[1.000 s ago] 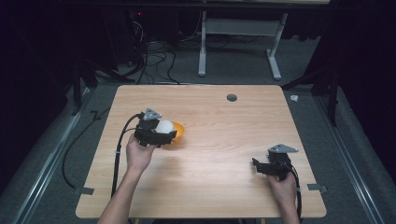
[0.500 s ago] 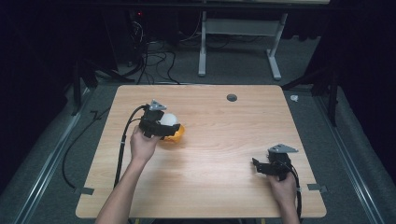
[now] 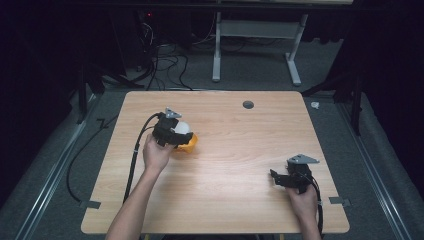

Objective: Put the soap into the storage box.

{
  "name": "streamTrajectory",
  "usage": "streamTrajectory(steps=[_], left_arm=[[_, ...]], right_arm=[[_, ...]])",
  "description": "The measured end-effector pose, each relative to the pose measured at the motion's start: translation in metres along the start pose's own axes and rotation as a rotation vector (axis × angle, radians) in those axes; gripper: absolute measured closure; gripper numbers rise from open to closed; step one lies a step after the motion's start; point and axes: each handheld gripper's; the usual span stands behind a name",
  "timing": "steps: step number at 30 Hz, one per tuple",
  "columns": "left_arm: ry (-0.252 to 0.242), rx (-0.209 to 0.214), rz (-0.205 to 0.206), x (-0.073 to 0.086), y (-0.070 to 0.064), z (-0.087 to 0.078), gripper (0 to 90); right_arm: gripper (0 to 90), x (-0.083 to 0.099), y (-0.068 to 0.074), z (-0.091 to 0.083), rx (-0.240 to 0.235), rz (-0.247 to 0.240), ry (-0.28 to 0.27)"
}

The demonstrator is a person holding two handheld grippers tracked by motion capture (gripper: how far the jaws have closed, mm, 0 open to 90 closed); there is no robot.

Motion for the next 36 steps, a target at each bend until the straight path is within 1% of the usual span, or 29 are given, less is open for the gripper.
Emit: streamTrajectory(steps=[7,14,19,24,36], left_arm=[[0.015,-0.010,-0.022,0.002,0.003,0.012,23.8],[0.031,-0.010,-0.042,0.008,0.006,0.021,23.8],[0.045,-0.016,-0.038,0.011,0.006,0.025,23.7],[0.052,-0.024,-0.052,0.015,0.008,0.029,23.7],[0.071,-0.033,-0.061,0.016,0.009,0.035,23.7]], right_arm=[[22.3,0.000,0.000,0.000,-0.001,-0.001,-0.001],[22.3,0.000,0.000,0.000,-0.001,-0.002,-0.001],[22.3,0.000,0.000,0.000,-0.001,-0.002,-0.001],[22.3,0.000,0.000,0.000,-0.001,-0.002,-0.001],[22.3,0.000,0.000,0.000,-0.001,-0.002,-0.001]])
Point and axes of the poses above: each handheld gripper's, and its own axes: z roughly forward along the jaws, x roughly out of its underside, y roughly to its left
